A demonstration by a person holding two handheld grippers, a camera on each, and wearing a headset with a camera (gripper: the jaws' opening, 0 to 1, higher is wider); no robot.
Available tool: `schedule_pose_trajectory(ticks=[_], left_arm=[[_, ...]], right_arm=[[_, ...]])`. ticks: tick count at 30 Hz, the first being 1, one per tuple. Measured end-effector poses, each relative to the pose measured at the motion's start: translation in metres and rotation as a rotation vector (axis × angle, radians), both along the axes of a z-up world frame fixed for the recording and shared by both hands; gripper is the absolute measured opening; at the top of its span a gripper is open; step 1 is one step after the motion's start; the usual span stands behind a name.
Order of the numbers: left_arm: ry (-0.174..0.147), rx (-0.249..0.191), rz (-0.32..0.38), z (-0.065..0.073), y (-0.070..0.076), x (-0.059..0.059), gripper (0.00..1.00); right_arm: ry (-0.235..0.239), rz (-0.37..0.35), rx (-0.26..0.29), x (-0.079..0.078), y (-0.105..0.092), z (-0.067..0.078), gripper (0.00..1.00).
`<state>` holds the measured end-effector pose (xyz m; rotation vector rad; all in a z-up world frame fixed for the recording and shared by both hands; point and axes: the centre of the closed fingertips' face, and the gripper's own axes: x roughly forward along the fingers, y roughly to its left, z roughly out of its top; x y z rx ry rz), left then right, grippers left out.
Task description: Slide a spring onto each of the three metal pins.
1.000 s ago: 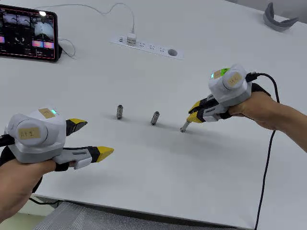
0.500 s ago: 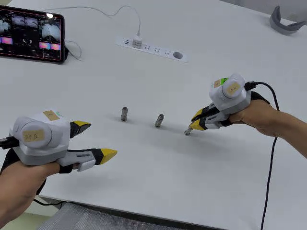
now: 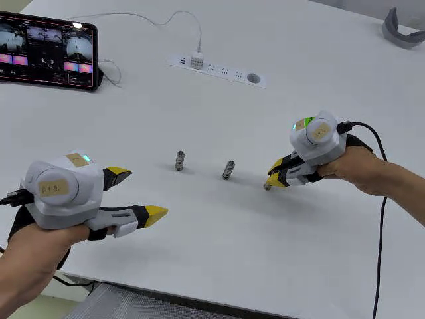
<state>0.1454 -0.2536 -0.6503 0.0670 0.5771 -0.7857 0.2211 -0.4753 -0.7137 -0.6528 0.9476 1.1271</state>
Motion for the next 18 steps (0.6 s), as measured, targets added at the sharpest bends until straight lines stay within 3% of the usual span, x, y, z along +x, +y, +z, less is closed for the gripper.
schedule_pose_trajectory(ticks=[10,18], left_arm=[[0.005,0.006,0.008,-0.0018,0.0034,-0.0005,0.63],[0.004,0.008,0.009,-0.0007,0.0018,0.0005,0.63]], right_arm=[[0.009,-0.004,-0.007,-0.0023,0.0001,-0.0065,0.13],[0.025,-0.035,0.01,-0.0078,-0.0008,-0.007,0.27]])
